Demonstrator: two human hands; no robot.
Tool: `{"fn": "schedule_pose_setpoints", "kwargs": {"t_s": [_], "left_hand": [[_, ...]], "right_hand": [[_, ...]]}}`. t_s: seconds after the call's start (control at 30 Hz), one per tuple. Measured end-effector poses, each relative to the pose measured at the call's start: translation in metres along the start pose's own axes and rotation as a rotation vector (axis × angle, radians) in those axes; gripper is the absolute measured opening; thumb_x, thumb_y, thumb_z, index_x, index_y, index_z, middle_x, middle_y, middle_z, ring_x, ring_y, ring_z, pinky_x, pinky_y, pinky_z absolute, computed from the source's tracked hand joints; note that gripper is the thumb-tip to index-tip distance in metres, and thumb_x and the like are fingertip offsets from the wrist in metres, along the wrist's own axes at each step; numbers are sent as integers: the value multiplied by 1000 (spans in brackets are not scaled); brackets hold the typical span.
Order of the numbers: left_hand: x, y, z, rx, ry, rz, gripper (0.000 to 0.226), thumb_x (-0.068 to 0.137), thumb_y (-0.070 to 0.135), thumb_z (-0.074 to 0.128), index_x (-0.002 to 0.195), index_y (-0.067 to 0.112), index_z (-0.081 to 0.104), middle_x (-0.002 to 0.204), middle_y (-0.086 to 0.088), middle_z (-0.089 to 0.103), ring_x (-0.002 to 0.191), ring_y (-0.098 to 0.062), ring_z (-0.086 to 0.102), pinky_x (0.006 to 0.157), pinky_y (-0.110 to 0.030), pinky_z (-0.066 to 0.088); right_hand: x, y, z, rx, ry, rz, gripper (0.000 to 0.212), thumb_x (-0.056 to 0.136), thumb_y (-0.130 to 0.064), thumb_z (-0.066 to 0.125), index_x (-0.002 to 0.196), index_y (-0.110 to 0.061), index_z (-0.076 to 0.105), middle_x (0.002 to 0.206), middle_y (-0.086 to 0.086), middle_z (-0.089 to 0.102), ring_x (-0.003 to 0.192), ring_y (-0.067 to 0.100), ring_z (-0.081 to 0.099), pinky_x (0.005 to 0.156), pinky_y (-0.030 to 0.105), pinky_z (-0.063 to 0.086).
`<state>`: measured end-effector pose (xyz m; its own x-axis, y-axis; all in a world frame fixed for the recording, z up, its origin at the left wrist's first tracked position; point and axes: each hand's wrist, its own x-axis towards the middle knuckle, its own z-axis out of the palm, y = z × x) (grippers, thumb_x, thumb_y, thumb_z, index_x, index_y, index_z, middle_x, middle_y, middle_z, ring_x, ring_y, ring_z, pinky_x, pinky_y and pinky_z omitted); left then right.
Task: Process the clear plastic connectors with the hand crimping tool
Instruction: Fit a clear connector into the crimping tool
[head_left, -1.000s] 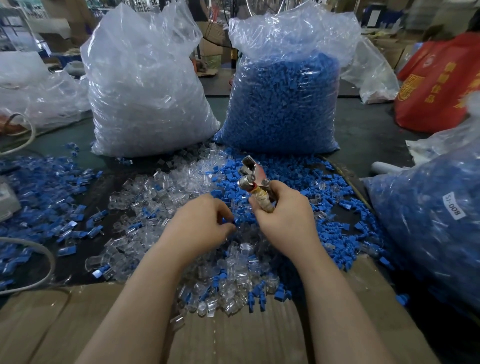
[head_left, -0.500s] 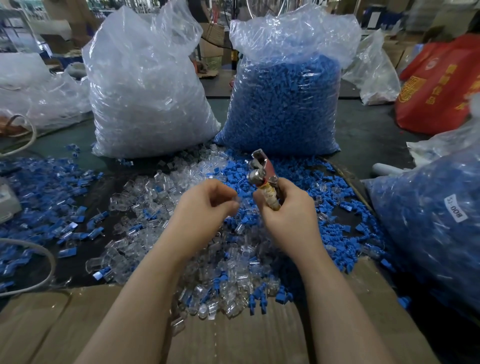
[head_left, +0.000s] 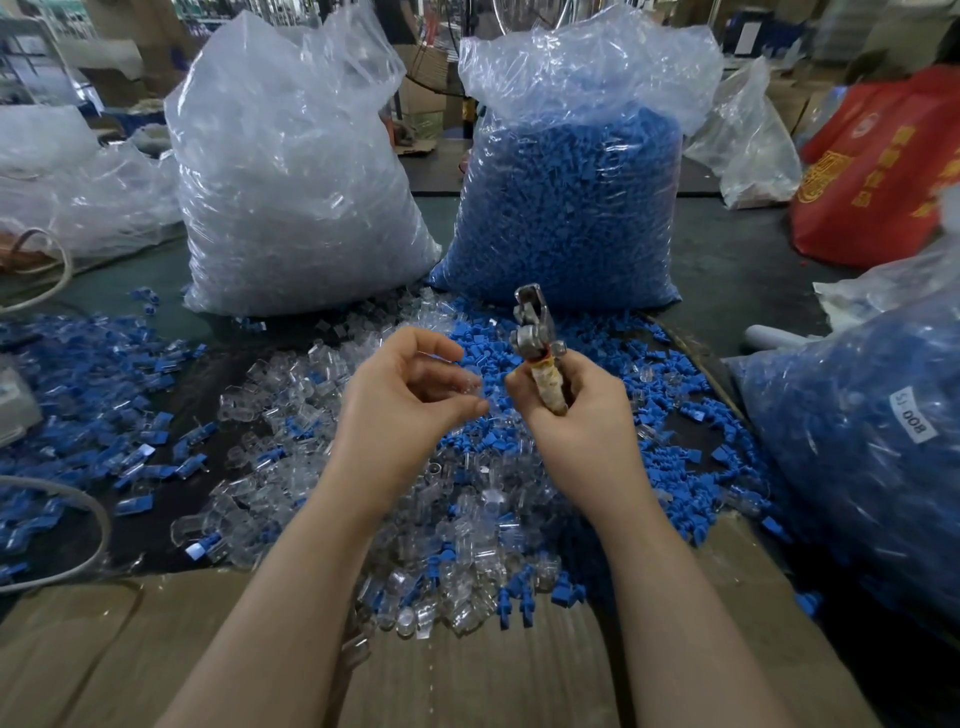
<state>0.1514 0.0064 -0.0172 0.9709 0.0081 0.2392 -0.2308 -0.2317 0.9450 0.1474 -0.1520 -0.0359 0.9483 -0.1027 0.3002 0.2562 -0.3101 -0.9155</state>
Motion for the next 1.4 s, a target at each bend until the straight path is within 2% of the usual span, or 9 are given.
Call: {"fn": "schedule_pose_setpoints", "kwargs": {"t_s": [0.33, 0.5, 0.63, 0.73, 0.8, 0.93, 1.1, 1.2, 1.4], "left_hand": [[-1, 0, 4, 172, 33, 81, 34, 68, 7, 87, 85, 30, 67, 78, 13, 72, 68, -3, 69, 64, -17, 56], [-1, -1, 5, 209, 65, 101, 37, 68, 6, 86, 83, 33, 66, 77, 14, 73, 71, -5, 70, 67, -26, 59], [-1, -2, 7, 166, 102, 50, 31, 67, 11, 88, 81, 30, 68, 77, 14, 72, 69, -2, 69, 64, -19, 56], [0, -3, 7, 135, 100, -28, 23, 66, 16, 90, 76, 25, 72, 76, 7, 74, 73, -12, 72, 71, -35, 61], [0, -1, 8, 101, 97, -55, 22, 65, 15, 90, 76, 23, 74, 78, 5, 74, 75, -15, 72, 74, -38, 61], [-2, 2, 6, 38, 58, -94, 22, 67, 14, 89, 80, 23, 75, 79, 5, 75, 76, -12, 73, 75, -33, 61], [-3, 6, 3, -31, 14, -105, 20, 72, 11, 85, 84, 25, 76, 80, 5, 76, 75, -9, 73, 71, -20, 59], [-3, 7, 2, -51, 7, -102, 19, 74, 11, 84, 84, 24, 75, 79, 8, 76, 74, -6, 72, 66, -14, 54], [-3, 6, 3, -68, 19, -87, 19, 74, 11, 84, 84, 25, 75, 82, 10, 76, 76, -6, 72, 67, -13, 54]], "right_hand": [[-1, 0, 1, -103, -35, -31, 16, 91, -32, 69, 79, -31, 58, 63, -23, 60, 56, 0, 52, 50, 15, 35], [-1, 0, 4, -119, -46, -42, 4, 89, -24, 70, 92, -23, 67, 65, -10, 60, 59, 12, 51, 56, 40, 45], [-1, 1, 2, -83, -60, -40, 10, 90, -27, 69, 83, -30, 63, 63, -19, 60, 55, 4, 50, 53, 29, 38], [0, 2, 3, -93, -69, -39, 11, 91, -28, 68, 82, -30, 62, 62, -17, 60, 55, 4, 51, 54, 29, 40], [0, 2, 3, -98, -63, -35, 11, 91, -30, 68, 82, -33, 62, 64, -18, 61, 57, 4, 52, 55, 30, 42], [0, 1, 3, -100, -58, -19, 14, 91, -32, 67, 80, -36, 60, 66, -25, 61, 57, 2, 52, 55, 27, 38], [-1, 1, 2, -77, -42, -18, 3, 91, -30, 67, 90, -29, 65, 63, -15, 60, 56, 4, 51, 56, 30, 41], [-1, 1, 2, -68, -47, -11, 3, 91, -29, 68, 89, -29, 65, 61, -19, 59, 55, 2, 51, 55, 25, 39], [-1, 0, 3, -74, -48, -10, 15, 91, -30, 67, 79, -33, 59, 60, -25, 58, 53, 0, 50, 53, 22, 35]]}}
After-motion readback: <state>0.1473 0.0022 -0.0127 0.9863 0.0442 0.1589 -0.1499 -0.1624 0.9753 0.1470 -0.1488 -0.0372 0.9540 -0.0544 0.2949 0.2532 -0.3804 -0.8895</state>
